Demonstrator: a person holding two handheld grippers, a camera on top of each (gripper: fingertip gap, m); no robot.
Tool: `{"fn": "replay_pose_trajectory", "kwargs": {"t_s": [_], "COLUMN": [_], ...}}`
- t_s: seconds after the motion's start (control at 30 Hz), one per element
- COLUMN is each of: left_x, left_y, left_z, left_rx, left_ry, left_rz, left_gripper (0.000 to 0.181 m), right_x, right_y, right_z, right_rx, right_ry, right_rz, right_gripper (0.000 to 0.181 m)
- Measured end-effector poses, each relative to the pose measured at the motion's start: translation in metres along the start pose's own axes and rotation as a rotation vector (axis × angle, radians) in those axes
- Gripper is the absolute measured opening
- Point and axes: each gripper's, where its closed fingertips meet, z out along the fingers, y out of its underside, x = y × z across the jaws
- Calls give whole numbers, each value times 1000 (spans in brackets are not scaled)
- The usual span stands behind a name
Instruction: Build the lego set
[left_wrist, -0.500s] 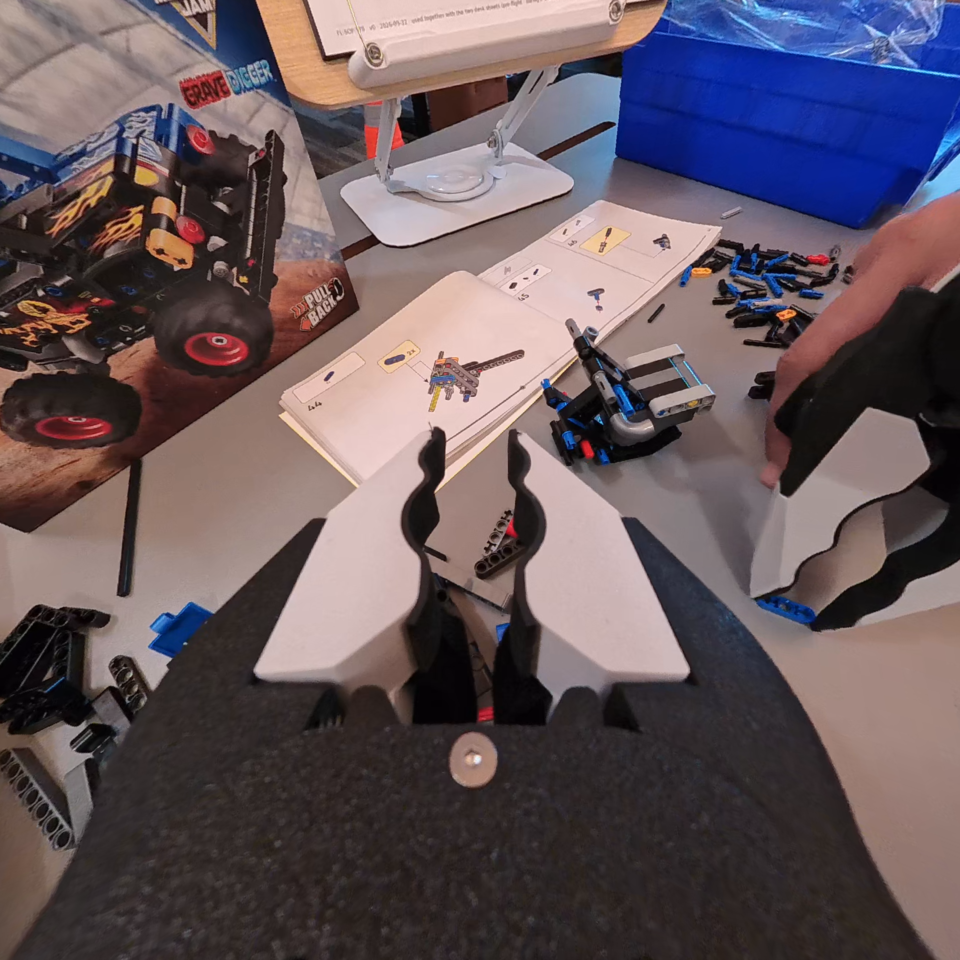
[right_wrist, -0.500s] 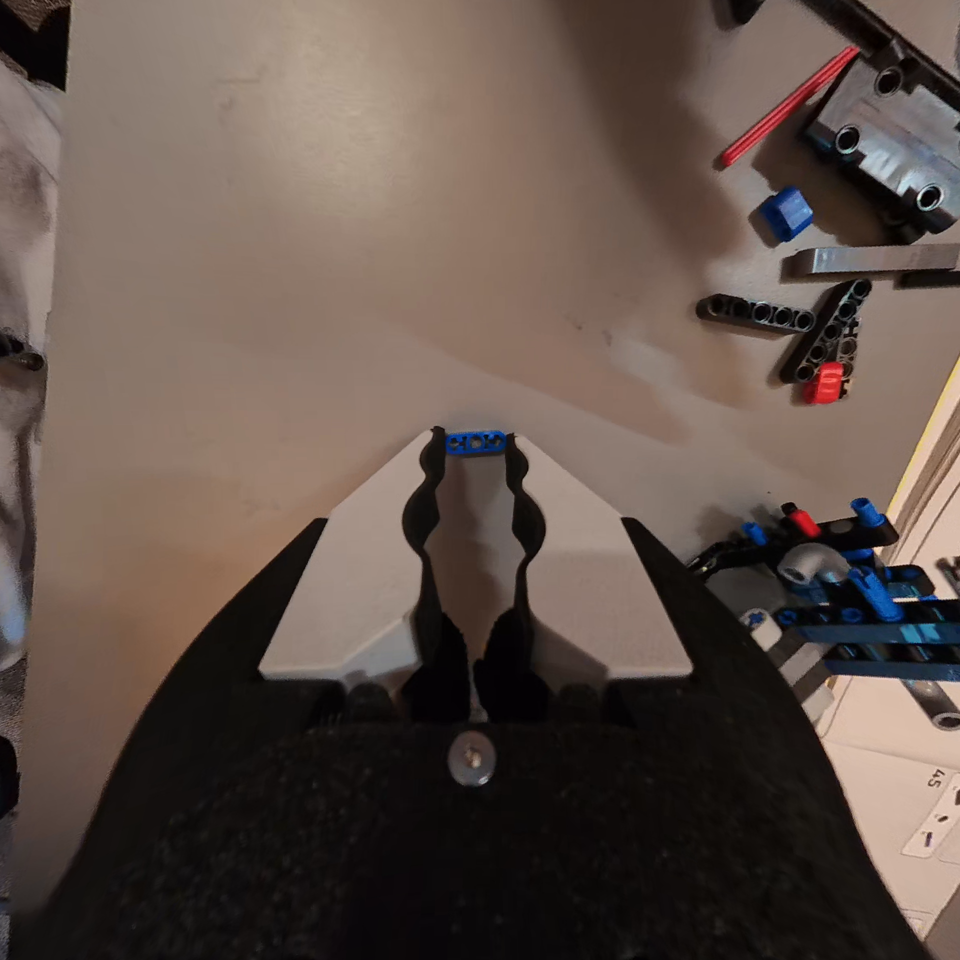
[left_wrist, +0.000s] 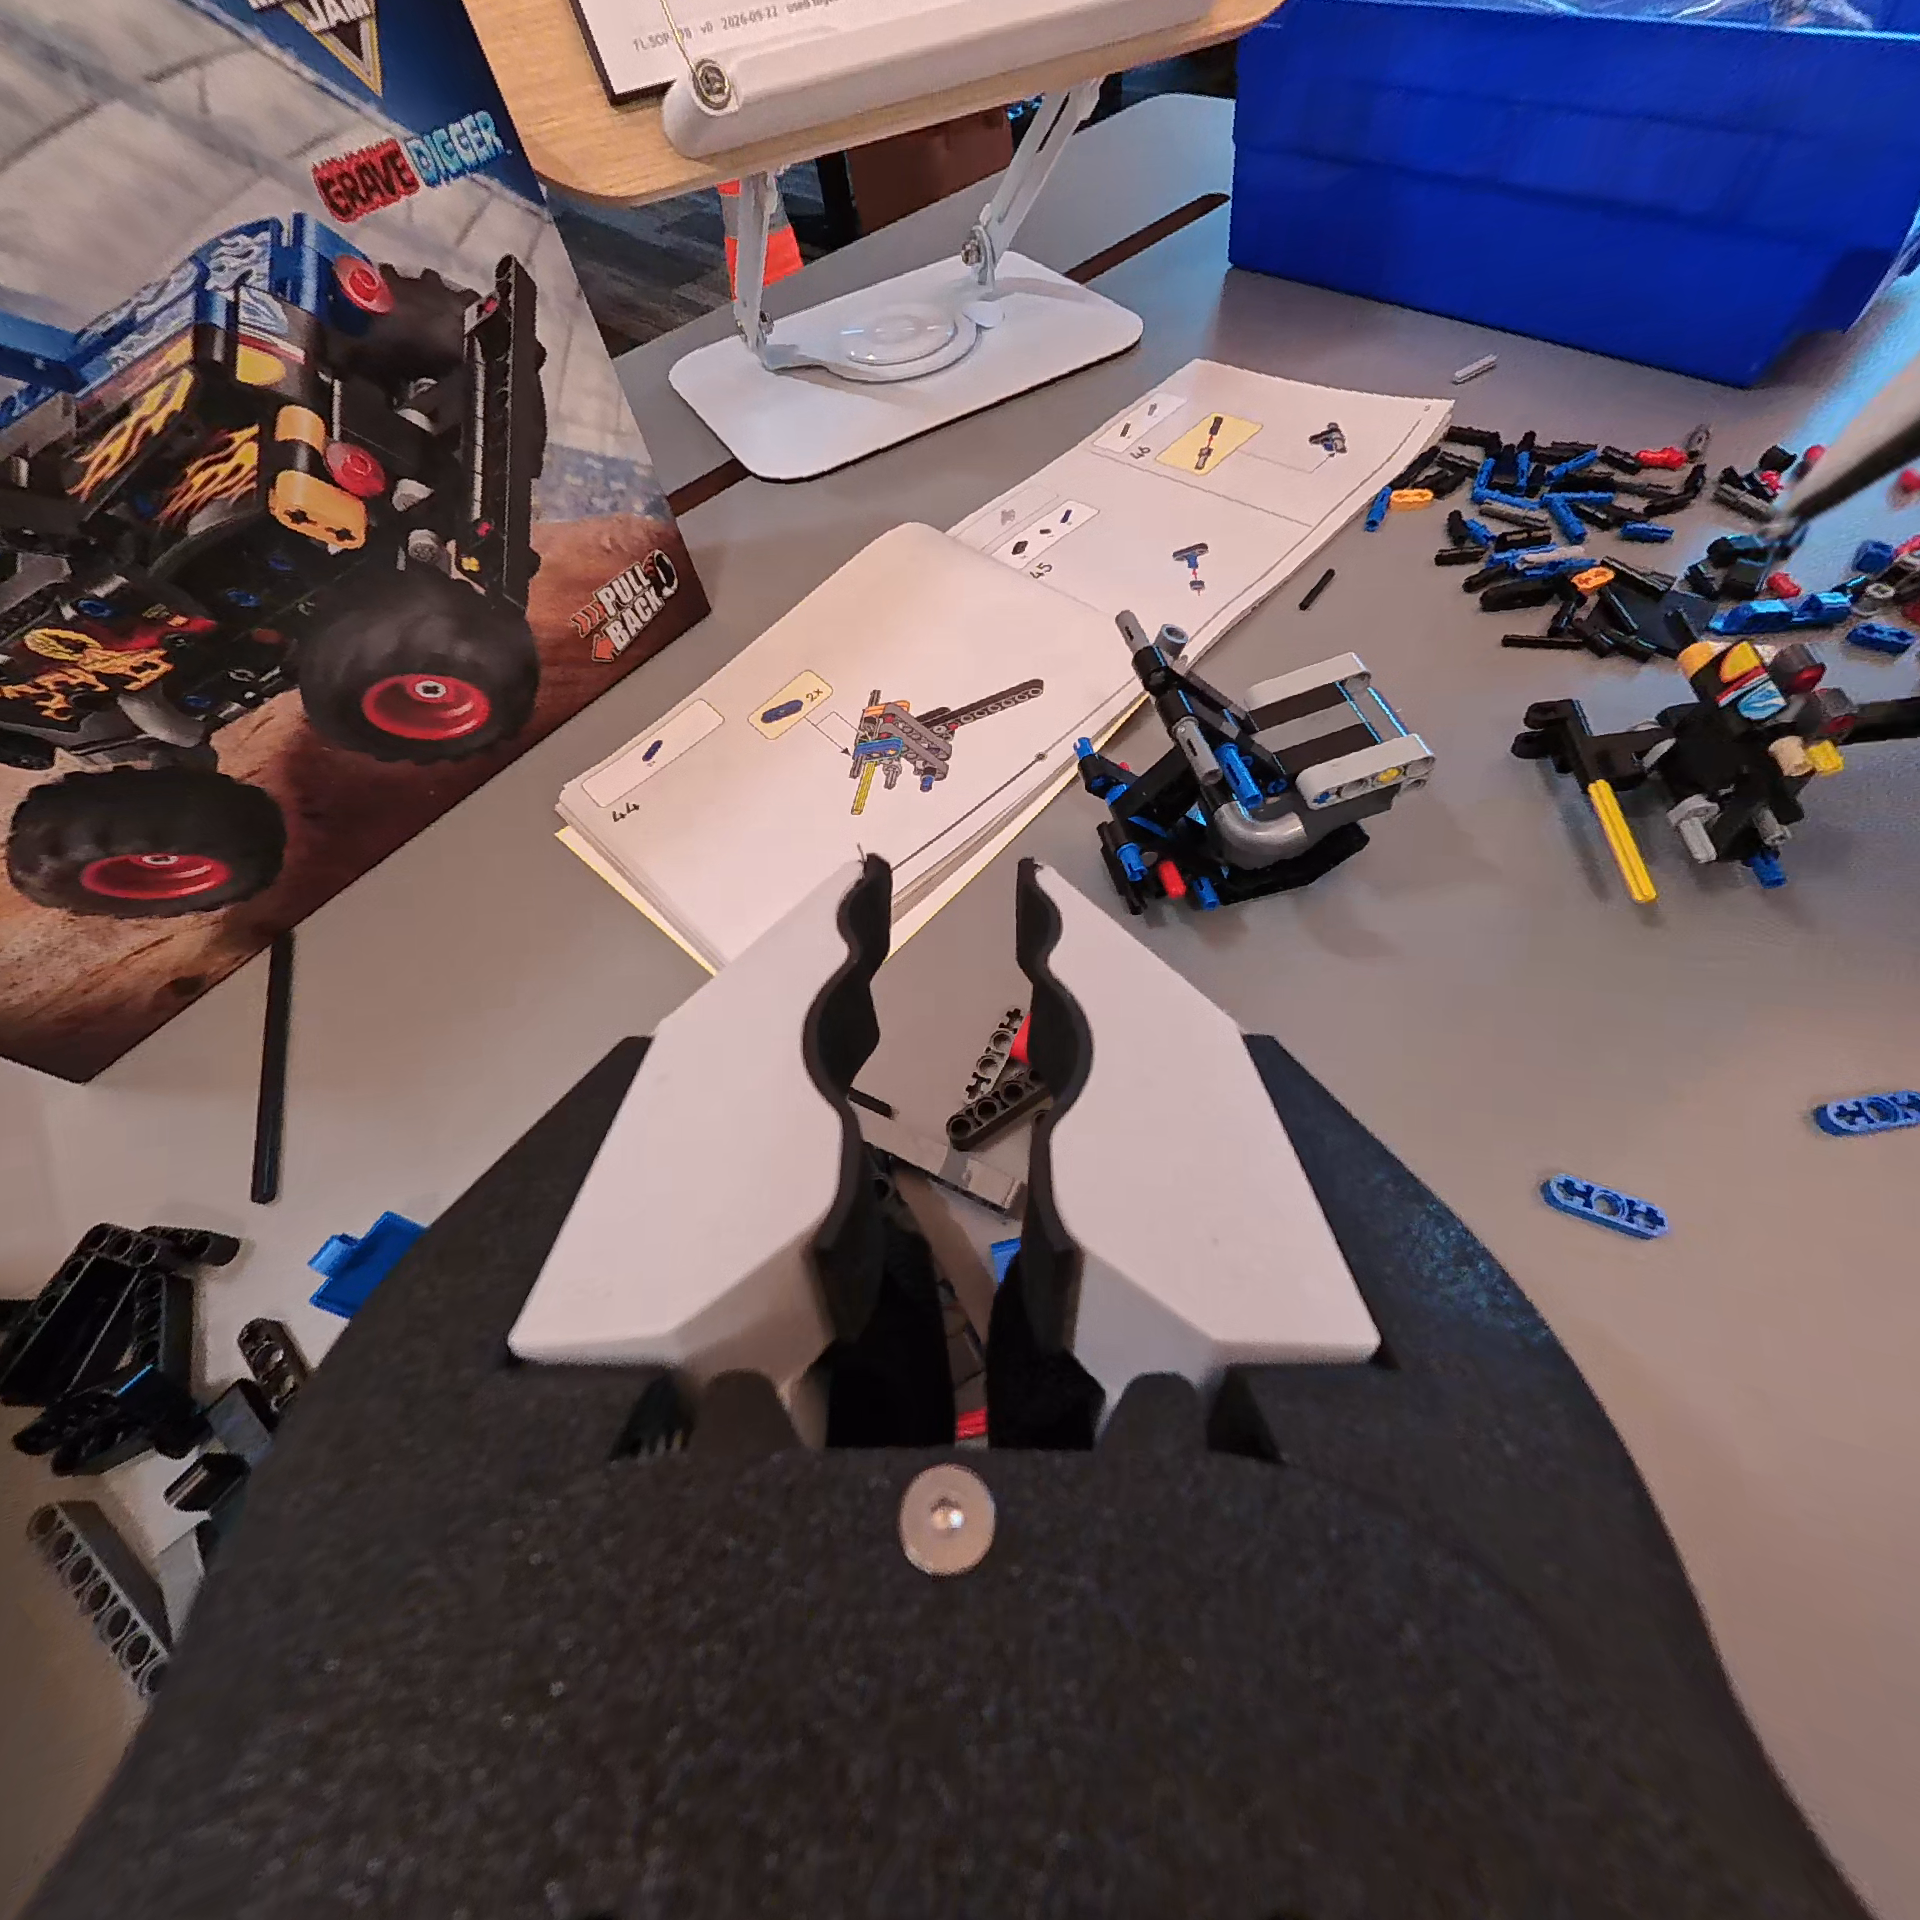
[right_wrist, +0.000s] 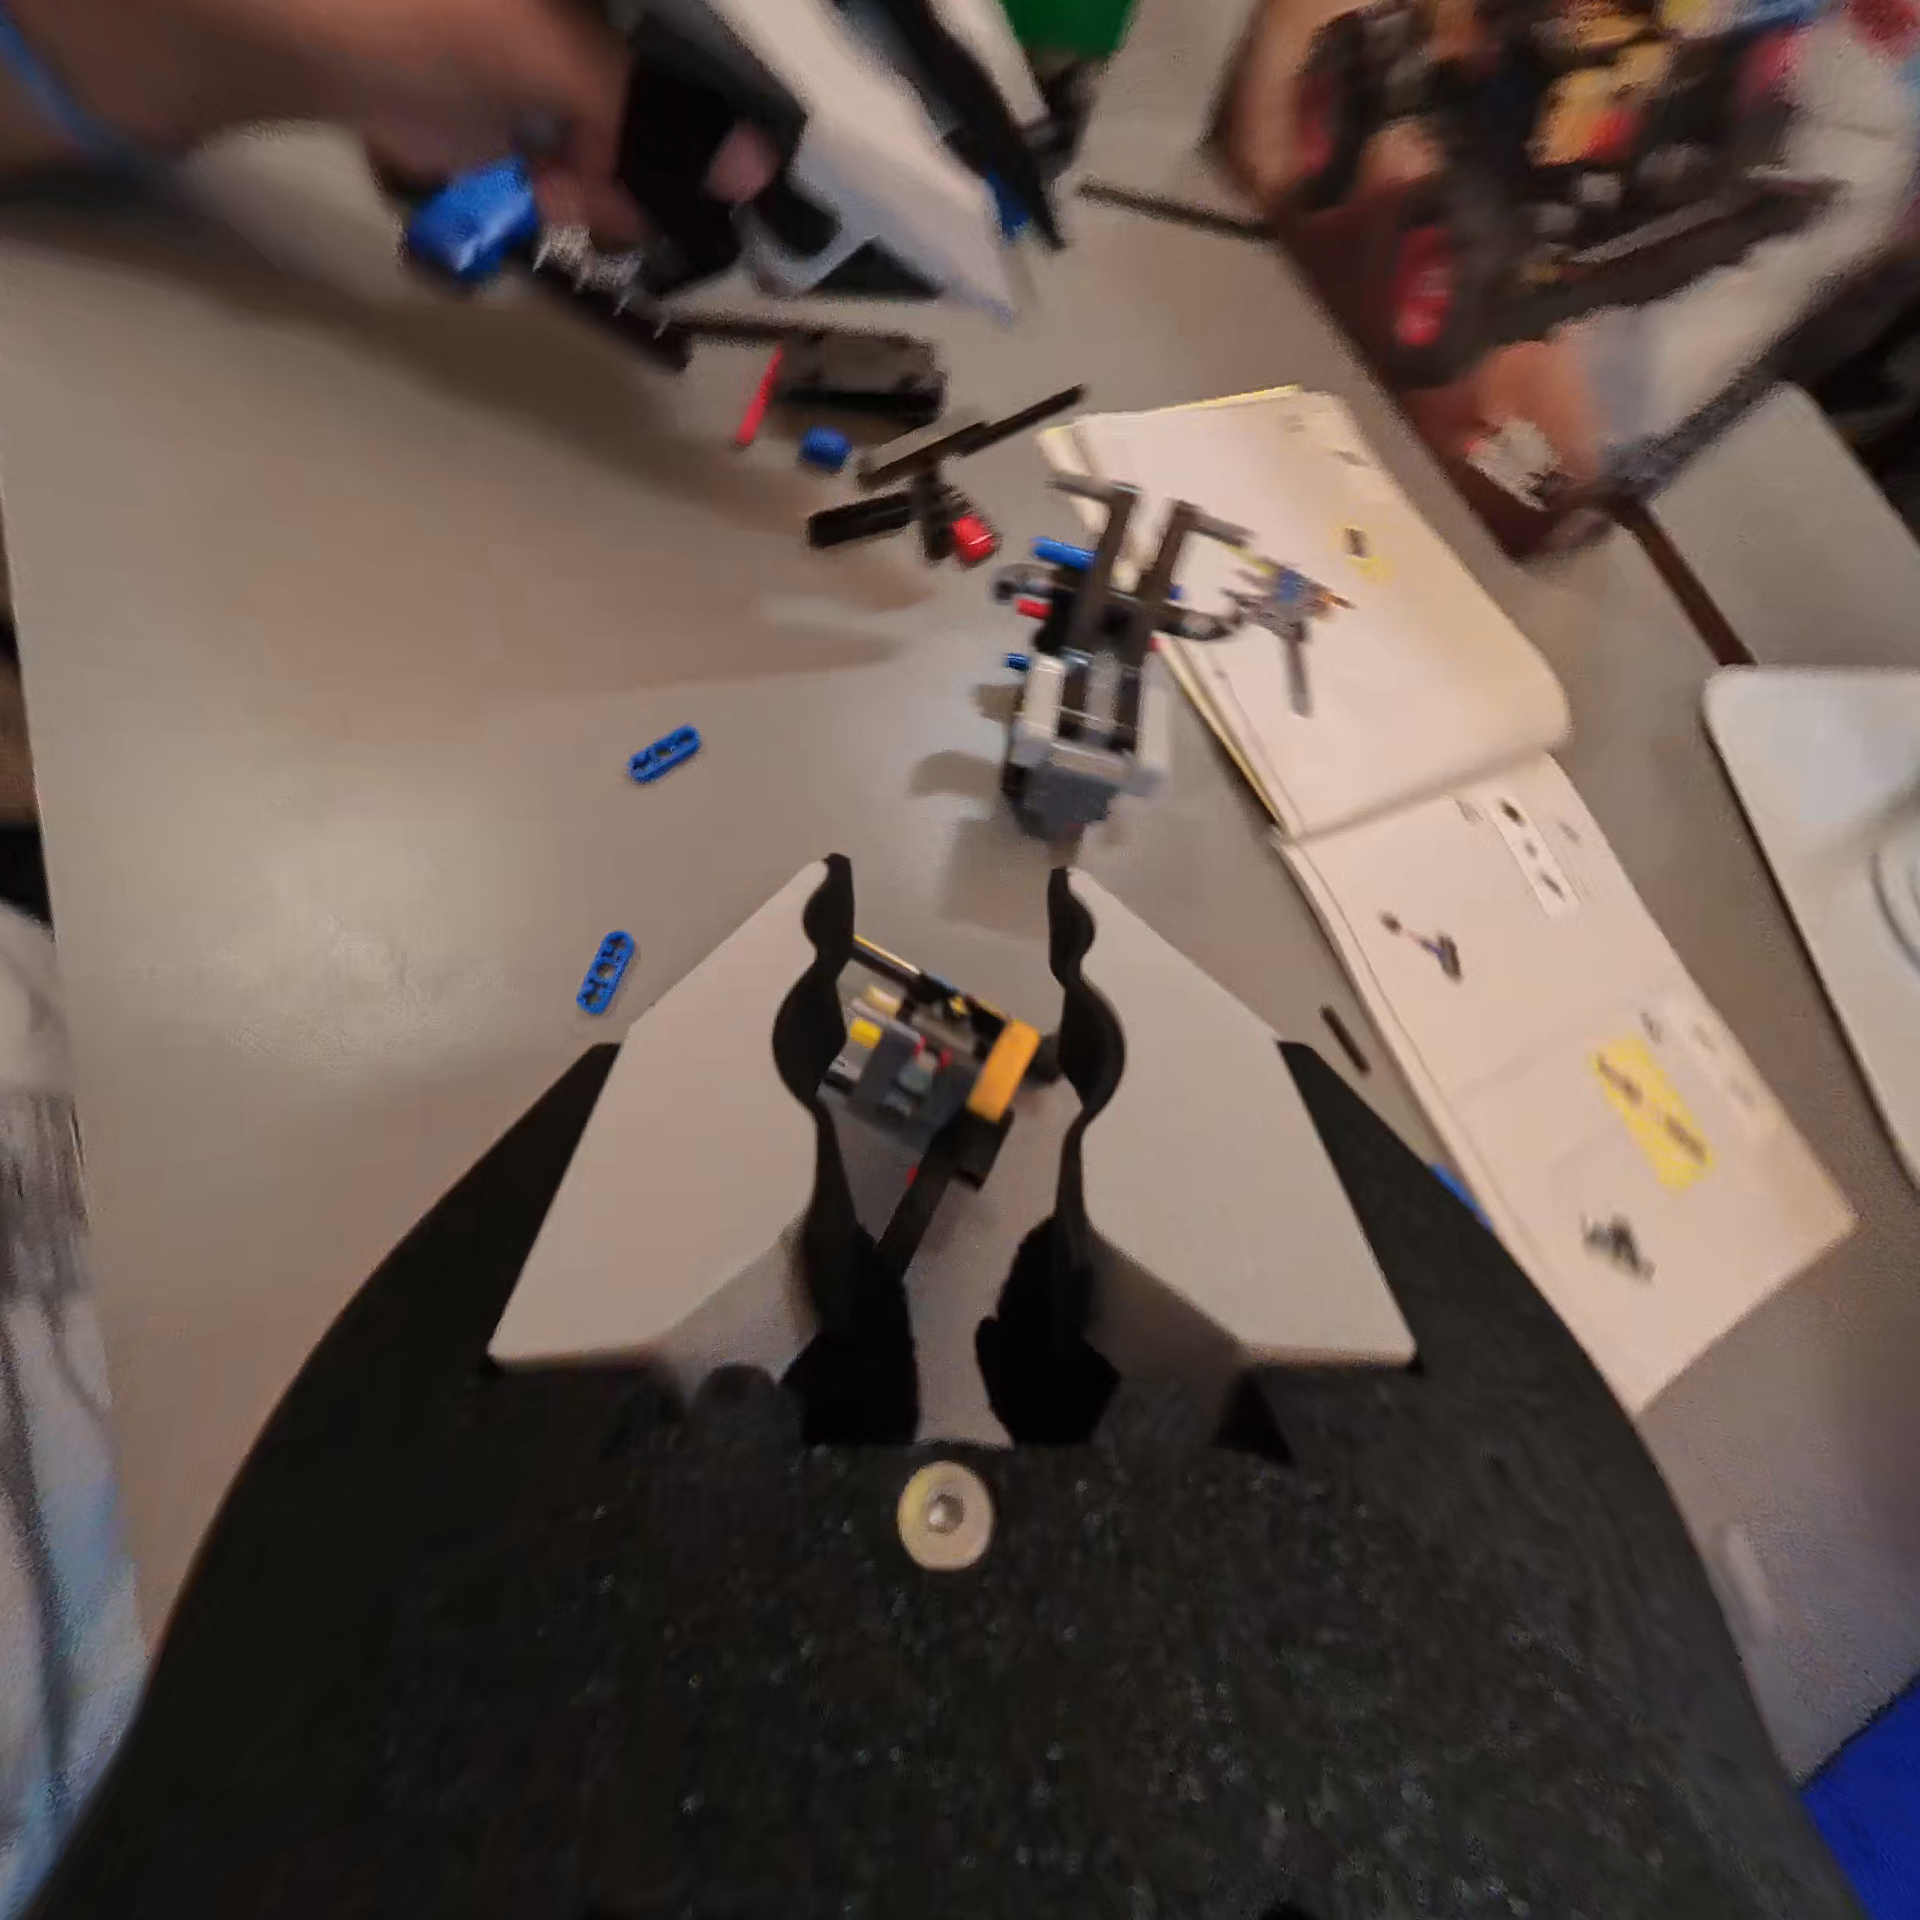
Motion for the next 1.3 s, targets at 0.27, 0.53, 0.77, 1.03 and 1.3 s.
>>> {"fn": "replay_pose_trajectory", "kwargs": {"t_s": [0.27,0.53,0.77,1.03,1.3], "left_x": [9,4,-2,-2,-3], "left_y": [2,5,10,4,-2], "left_z": [2,4,6,2,-3], "left_rx": [-15,-27,-46,-30,-9], "left_ry": [3,-23,-39,-54,-58], "left_rz": [56,78,80,106,106], "left_gripper": [22,22,22,22,22], "right_x": [8,5,7,8,6], "right_y": [43,64,59,54,55], "right_z": [-22,-9,-20,-21,-15], "right_rx": [231,149,230,288,250], "right_ry": [228,252,275,183,186], "right_rz": [292,292,281,349,318], "right_gripper": [32,32,31,29,29]}}
